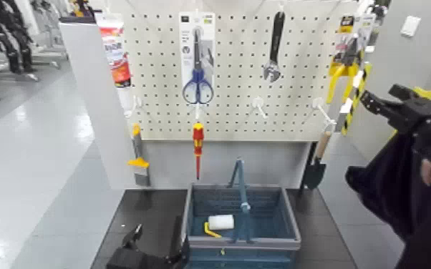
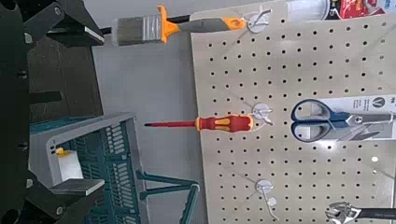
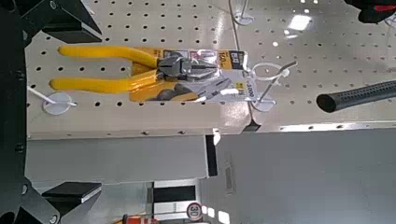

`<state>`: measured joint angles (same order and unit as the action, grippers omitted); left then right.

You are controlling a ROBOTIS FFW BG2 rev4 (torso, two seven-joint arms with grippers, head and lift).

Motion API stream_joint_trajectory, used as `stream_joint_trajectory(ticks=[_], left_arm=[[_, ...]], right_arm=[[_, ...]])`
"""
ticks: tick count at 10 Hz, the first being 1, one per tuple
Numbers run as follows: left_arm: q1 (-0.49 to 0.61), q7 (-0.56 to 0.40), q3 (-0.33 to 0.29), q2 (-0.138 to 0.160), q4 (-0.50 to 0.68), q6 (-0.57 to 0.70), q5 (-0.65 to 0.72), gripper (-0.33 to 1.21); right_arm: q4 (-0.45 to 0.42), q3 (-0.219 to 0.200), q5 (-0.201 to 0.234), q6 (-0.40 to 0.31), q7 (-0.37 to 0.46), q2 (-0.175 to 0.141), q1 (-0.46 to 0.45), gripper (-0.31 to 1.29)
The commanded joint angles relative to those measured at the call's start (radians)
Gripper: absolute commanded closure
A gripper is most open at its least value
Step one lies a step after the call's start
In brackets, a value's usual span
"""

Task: Put the yellow pliers into the crate.

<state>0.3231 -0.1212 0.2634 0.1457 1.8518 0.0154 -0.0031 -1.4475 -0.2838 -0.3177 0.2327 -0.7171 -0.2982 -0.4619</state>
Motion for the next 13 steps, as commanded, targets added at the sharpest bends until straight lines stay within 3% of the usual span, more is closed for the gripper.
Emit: stream_joint_trajectory(ticks=[1,4,8,13], left_arm=[[-0.004,0.0,0.004,0.0,-0.002,0.0,0.0,0.22],[-0.009,0.0,0.007,0.0,-0.003,0.0,0.0,0.22],[-0.019,0.005,0.016,0.0,-0.005,-0.003,0.0,0.22],[-0.038,0.009,0.031,0.003,-0.008,-0.006,0.0,0.22]], right_arm=[[0.108,0.034,-0.043,-0.023,-0.05,-0.022,-0.084,0.17],[0.233,0.089,-0.087,-0.023,-0.125,-0.062,-0.188,0.17],[0.368,0.17,-0.15,-0.015,-0.225,-0.093,-0.31,0.18],[0.519,0.285,-0.188,0.005,-0.358,-0.139,-0.44,0.23]])
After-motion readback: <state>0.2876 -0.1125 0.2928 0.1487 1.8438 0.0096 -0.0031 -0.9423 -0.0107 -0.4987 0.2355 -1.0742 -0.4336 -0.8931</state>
